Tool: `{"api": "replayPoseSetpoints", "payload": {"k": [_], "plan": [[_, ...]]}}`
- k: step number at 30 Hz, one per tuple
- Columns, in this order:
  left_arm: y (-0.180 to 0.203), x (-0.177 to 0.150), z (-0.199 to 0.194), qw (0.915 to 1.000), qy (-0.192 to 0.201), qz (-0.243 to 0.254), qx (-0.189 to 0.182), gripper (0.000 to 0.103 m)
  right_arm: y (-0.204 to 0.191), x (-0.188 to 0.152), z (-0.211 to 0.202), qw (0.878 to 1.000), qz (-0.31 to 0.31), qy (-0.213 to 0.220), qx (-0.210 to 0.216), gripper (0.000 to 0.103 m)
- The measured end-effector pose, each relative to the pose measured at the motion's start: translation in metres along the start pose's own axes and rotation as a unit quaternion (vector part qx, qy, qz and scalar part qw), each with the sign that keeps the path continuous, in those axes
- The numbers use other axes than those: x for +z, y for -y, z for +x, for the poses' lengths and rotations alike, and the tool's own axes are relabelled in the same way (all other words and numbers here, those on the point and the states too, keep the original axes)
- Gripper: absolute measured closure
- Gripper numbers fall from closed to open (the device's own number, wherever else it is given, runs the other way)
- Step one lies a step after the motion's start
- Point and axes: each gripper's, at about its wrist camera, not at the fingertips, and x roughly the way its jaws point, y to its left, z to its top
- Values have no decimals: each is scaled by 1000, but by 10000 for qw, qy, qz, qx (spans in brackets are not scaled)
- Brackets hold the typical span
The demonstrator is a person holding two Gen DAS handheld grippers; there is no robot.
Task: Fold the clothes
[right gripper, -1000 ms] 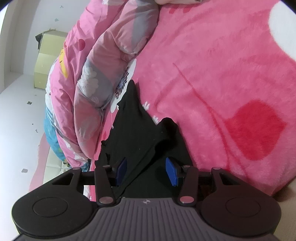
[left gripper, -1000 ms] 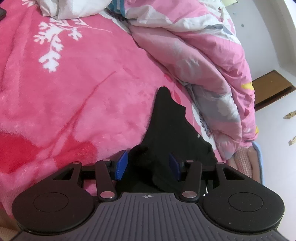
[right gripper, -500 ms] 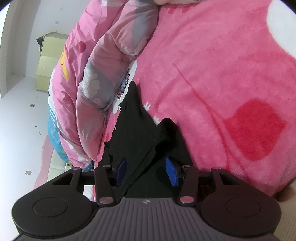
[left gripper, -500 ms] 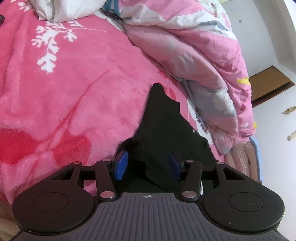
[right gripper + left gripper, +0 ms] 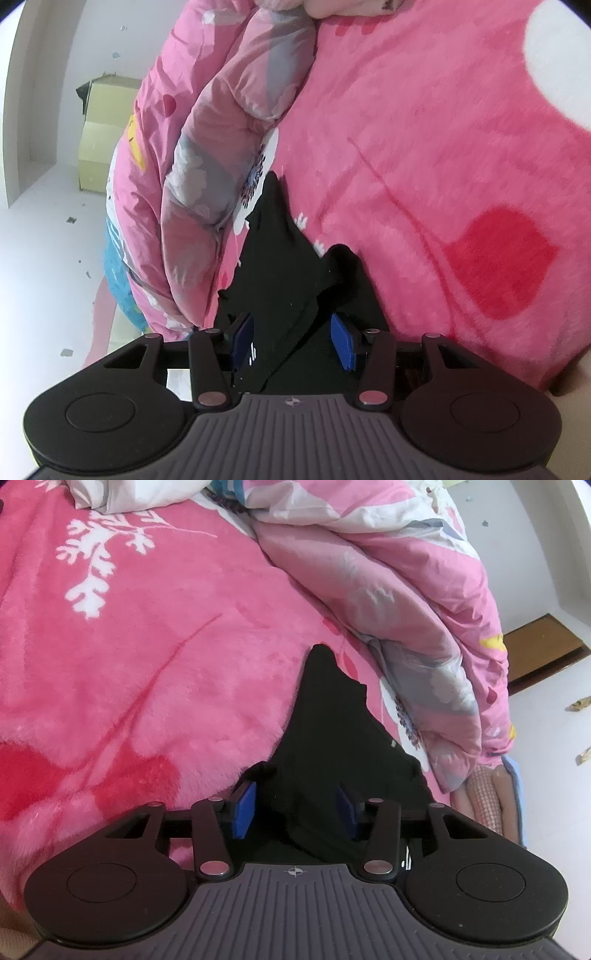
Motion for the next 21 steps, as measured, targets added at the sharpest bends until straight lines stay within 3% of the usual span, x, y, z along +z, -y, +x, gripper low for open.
{"api": "replayPoseSetpoints", "payload": {"k": [8, 15, 18, 21], "plan": [[-3, 0, 4, 9999, 10, 108, 84, 73, 5, 8, 0, 9998, 152, 90, -94, 54], [-6, -1, 8, 9996, 25, 173, 241, 92, 6, 18, 13, 9995, 59, 77, -295, 58], [-4, -2, 9, 9991, 66, 278, 318, 95, 4, 21, 20, 9992, -42, 54, -387, 65], [-2, -4, 9, 9986, 121, 337, 379, 97, 3, 22, 25, 9988, -155, 56, -457, 85]]}}
